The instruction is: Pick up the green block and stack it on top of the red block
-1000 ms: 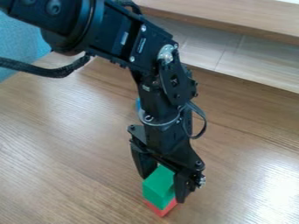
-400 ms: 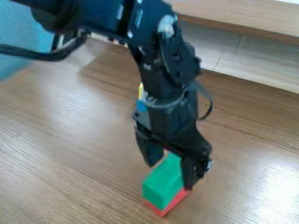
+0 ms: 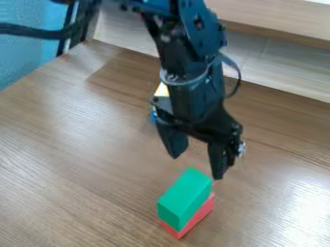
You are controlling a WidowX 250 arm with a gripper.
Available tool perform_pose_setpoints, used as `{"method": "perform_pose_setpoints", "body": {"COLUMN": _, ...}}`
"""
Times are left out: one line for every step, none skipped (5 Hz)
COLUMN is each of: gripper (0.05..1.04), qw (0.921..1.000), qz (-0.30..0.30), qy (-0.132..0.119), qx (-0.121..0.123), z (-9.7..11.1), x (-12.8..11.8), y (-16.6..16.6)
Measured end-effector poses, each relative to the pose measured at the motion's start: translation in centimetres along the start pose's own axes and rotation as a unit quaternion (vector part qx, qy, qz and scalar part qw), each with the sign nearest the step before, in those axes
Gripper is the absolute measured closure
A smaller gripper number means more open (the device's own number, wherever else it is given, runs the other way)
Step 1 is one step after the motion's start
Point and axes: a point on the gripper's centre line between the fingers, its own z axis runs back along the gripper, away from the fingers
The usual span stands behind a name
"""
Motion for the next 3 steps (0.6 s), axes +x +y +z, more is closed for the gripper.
{"method": "perform_pose_setpoints", "body": {"gripper": 0.084, "qw": 0.9997, "qz": 0.014, "qy": -0.022, "qx": -0.001, "z": 1.3, "x": 1.0, "y": 0.7}}
{"method": "perform_pose_setpoints", "body": {"gripper": 0.084, "qw": 0.999, "qz": 0.03, "qy": -0.034, "qx": 0.002, "z": 2.0, "x": 1.8, "y": 1.7}}
{"method": "perform_pose_setpoints", "body": {"gripper": 0.084, "qw": 0.9978, "qz": 0.052, "qy": -0.04, "qx": 0.01, "z": 2.4, "x": 2.3, "y": 3.4}}
